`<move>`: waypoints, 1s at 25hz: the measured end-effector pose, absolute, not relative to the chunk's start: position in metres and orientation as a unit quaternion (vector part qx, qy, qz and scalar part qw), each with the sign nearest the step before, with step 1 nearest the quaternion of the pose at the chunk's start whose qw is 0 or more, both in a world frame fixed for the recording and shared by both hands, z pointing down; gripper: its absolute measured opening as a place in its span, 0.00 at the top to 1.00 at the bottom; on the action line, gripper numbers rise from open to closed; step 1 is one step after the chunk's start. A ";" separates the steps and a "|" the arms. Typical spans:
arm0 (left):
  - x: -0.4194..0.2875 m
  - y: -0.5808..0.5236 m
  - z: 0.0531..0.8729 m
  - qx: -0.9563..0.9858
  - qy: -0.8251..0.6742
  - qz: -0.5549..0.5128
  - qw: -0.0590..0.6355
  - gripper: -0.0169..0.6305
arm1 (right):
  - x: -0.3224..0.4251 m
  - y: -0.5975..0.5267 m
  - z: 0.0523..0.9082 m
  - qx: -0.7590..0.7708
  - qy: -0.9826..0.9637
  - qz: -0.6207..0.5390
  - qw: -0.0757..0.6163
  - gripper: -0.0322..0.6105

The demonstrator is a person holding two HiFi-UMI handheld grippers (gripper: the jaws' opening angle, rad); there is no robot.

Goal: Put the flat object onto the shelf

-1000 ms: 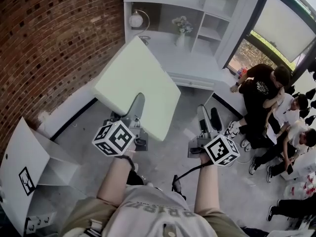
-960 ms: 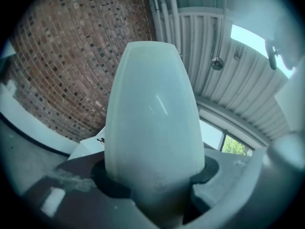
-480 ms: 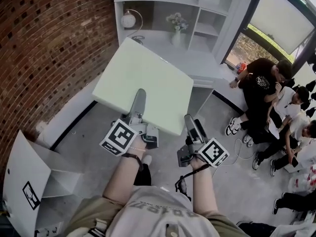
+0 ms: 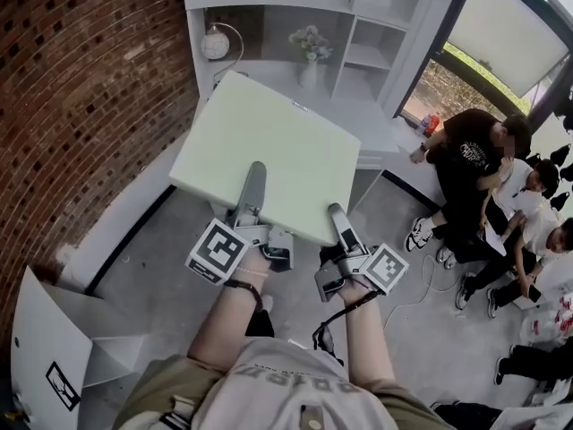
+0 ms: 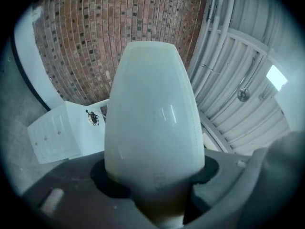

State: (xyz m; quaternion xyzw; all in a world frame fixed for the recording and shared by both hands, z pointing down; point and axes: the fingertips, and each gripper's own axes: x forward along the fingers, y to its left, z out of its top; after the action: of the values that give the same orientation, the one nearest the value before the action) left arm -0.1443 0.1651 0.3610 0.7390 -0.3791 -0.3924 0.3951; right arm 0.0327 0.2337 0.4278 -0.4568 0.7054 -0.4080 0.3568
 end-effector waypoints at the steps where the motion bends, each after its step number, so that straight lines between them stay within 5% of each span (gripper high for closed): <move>1: -0.142 0.156 0.360 0.739 -0.377 -0.393 0.397 0.50 | 0.032 0.224 0.425 -0.455 0.707 -0.406 0.357 0.14; 25: -0.113 -0.015 0.362 0.758 -0.325 -0.374 0.425 0.47 | 0.039 0.059 0.424 -0.415 0.674 -0.427 0.437 0.38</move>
State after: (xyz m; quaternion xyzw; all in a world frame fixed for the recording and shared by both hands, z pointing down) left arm -0.1125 -0.0152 0.3616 0.7576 -0.3250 -0.3741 0.4247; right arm 0.0394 0.0587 0.4244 -0.4151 0.6745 -0.4266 0.4367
